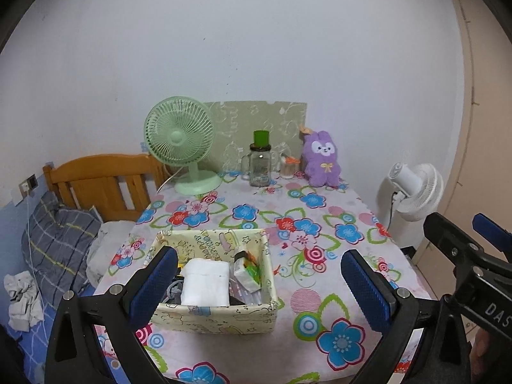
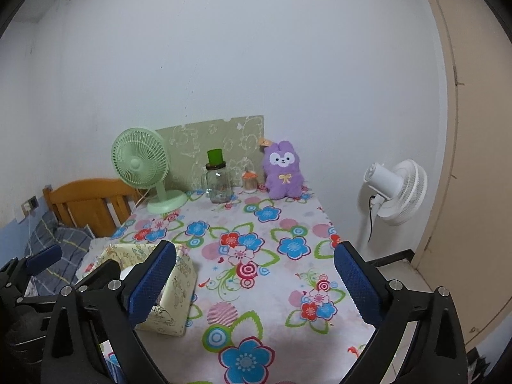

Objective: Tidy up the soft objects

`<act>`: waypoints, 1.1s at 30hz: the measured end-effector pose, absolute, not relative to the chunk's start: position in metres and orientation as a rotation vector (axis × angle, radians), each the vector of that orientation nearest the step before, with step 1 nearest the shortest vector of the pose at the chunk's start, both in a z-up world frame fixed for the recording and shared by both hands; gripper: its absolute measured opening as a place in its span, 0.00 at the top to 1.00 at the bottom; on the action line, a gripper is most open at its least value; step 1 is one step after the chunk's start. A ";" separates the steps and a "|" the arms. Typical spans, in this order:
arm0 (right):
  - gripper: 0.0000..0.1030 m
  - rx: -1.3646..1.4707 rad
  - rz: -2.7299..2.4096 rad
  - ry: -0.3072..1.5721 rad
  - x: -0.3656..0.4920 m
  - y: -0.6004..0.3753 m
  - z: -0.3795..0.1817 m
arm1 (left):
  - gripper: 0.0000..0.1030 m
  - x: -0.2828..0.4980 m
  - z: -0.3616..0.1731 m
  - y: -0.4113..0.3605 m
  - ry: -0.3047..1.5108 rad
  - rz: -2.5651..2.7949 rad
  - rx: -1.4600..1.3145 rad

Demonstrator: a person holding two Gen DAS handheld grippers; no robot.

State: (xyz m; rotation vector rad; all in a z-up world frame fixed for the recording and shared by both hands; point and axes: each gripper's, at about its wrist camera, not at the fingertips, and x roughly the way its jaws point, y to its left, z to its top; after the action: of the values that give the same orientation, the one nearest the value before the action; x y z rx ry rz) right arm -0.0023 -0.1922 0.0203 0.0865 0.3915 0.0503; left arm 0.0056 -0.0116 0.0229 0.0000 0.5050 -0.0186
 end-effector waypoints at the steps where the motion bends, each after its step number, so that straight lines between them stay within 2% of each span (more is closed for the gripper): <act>1: 0.01 0.086 0.045 0.387 -0.005 -0.193 0.021 | 0.00 0.003 0.024 -0.012 0.501 -0.017 0.002; 33: 0.01 0.069 0.048 0.387 -0.016 -0.185 0.020 | 0.00 -0.016 0.028 0.002 0.460 0.065 -0.022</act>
State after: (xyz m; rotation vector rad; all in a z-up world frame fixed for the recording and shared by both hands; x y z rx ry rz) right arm -0.0158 -0.1849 0.0197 0.0690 0.3871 0.0478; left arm -0.0156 0.0021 0.0277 -0.0219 0.4597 0.0647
